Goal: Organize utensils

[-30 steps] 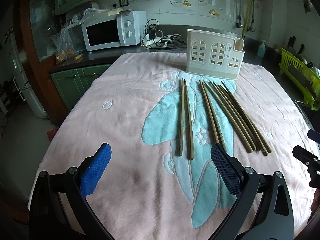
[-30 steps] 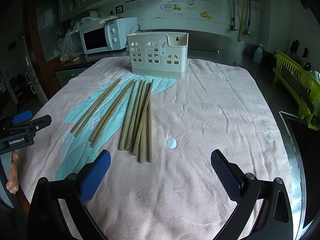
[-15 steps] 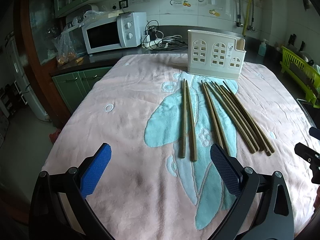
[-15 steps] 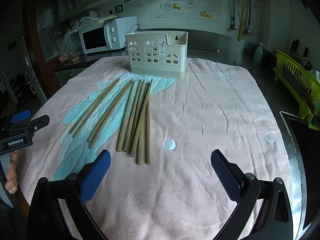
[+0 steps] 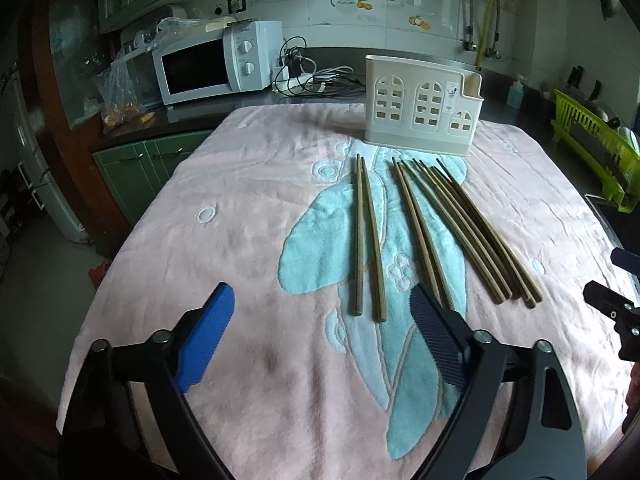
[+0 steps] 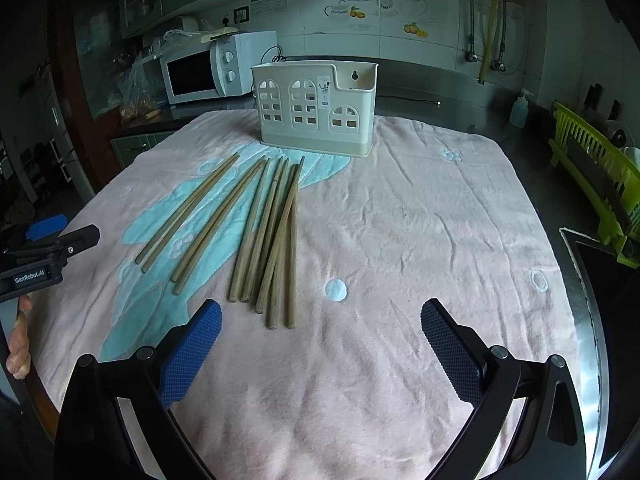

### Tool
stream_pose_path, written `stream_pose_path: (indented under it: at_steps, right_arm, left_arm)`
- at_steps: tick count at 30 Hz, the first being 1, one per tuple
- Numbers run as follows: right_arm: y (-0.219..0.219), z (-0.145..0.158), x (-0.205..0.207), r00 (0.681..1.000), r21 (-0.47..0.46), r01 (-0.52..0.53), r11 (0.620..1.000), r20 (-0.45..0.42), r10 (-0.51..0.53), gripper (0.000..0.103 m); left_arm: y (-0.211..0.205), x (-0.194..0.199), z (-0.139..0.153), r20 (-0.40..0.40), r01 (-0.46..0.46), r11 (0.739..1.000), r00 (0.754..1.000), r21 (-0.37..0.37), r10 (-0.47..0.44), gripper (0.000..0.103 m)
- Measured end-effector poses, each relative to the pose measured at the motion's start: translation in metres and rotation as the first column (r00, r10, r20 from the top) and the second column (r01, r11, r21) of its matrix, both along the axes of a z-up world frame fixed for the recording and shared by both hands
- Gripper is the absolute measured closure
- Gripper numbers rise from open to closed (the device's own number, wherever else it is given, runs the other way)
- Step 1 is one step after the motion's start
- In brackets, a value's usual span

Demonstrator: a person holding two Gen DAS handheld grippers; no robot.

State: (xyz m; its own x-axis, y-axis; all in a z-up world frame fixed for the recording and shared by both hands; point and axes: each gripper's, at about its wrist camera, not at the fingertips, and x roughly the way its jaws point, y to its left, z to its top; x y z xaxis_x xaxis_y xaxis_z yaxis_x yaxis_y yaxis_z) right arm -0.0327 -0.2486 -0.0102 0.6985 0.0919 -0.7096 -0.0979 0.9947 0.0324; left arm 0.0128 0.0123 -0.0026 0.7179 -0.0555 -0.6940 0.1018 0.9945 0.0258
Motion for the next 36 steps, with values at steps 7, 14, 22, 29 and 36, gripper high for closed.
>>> stream_pose_path:
  at_steps: [7,14,22,29,36]
  right_arm:
    - [-0.005,-0.006,0.003,1.0,-0.001,-0.004,1.0,-0.017,0.004,0.008]
    - [-0.007,-0.016,0.008,0.999,-0.006,-0.018,1.0,-0.047,0.018,0.017]
    - [-0.002,-0.023,0.016,0.997,-0.01,-0.033,0.999,-0.069,0.032,0.017]
    - [0.002,-0.028,0.025,0.996,-0.007,-0.044,0.999,-0.084,0.043,0.017]
    - [0.006,-0.031,0.031,0.994,-0.011,-0.053,0.999,-0.093,0.052,0.017]
  left_arm:
    - [0.001,0.009,-0.01,-0.028,0.008,1.0,1.0,0.014,-0.008,0.035]
    - [-0.003,0.023,-0.031,-0.087,0.054,0.999,0.995,-0.001,-0.054,0.049]
    - [-0.013,0.047,-0.051,-0.151,0.095,0.995,0.984,0.001,-0.094,0.063]
    - [-0.021,0.061,-0.061,-0.178,0.113,0.994,0.978,0.01,-0.109,0.071]
    - [-0.025,0.069,-0.062,-0.173,0.114,0.993,0.979,0.01,-0.111,0.074]
